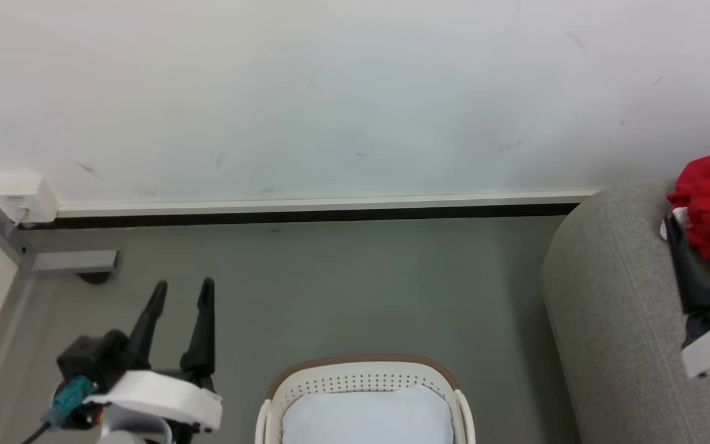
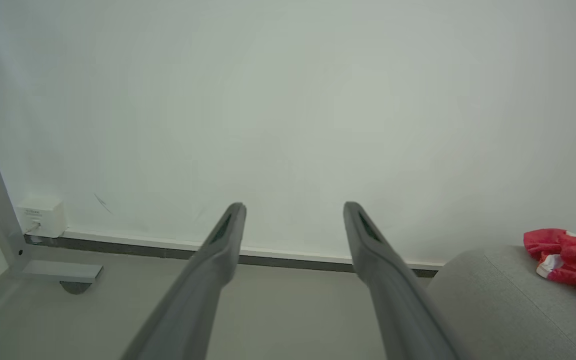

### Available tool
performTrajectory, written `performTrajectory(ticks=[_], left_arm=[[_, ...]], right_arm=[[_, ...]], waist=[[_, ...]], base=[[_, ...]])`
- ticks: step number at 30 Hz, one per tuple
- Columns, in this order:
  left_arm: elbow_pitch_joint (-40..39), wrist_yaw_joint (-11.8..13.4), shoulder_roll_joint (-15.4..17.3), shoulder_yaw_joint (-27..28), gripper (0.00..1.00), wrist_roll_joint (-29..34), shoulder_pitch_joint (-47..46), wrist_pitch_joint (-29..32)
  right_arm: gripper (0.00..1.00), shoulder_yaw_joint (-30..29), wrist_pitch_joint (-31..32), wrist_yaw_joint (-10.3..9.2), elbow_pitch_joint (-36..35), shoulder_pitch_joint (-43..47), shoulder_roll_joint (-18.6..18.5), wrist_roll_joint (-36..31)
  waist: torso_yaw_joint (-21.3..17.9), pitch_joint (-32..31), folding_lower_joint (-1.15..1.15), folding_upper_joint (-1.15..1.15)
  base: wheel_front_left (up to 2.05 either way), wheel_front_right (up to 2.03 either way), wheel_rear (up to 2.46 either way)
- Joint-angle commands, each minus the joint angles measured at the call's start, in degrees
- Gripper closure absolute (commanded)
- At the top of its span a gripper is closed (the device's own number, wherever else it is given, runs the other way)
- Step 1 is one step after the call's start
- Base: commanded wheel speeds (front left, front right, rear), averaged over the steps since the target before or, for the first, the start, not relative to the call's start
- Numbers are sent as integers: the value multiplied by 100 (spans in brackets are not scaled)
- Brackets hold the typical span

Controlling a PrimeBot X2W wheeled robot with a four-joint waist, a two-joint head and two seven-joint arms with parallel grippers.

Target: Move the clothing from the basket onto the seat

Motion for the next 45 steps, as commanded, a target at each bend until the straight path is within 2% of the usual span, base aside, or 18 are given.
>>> performTrajectory(ticks=[1, 6, 14, 25, 44, 45], left_arm=[[2, -44, -58, 74, 0, 52, 120, -3], [30, -250, -391, 463, 0, 411, 367, -3], [-54, -571, -889, 1171, 0, 1149, 602, -3], [207, -965, -1218, 1607, 0, 1541, 574, -3], [298, -1143, -1342, 1842, 0, 1746, 520, -4], [282, -1125, -1358, 1815, 100, 1666, 554, 0]], right_arm=[[0, -50, -143, -14, 38, 179, 109, -38], [0, -175, -949, -14, 301, 691, 709, -182], [0, 117, -1306, -14, 789, 1063, 1283, -261], [0, 386, -1335, -14, 1026, 832, 1428, -344], [0, 506, -1337, -14, 1089, 748, 1379, -230], [100, 512, -1320, -1, 1065, 819, 1429, -259]], waist=[[31, -1, 1, 0], [116, -4, 1, 0], [117, 7, 1, 0], [41, -17, 1, 0], [40, -15, 1, 0], [42, -15, 1, 0]], base=[[0, 0, 0], [0, 0, 0], [0, 0, 0], [0, 0, 0], [0, 0, 0], [0, 0, 0]])
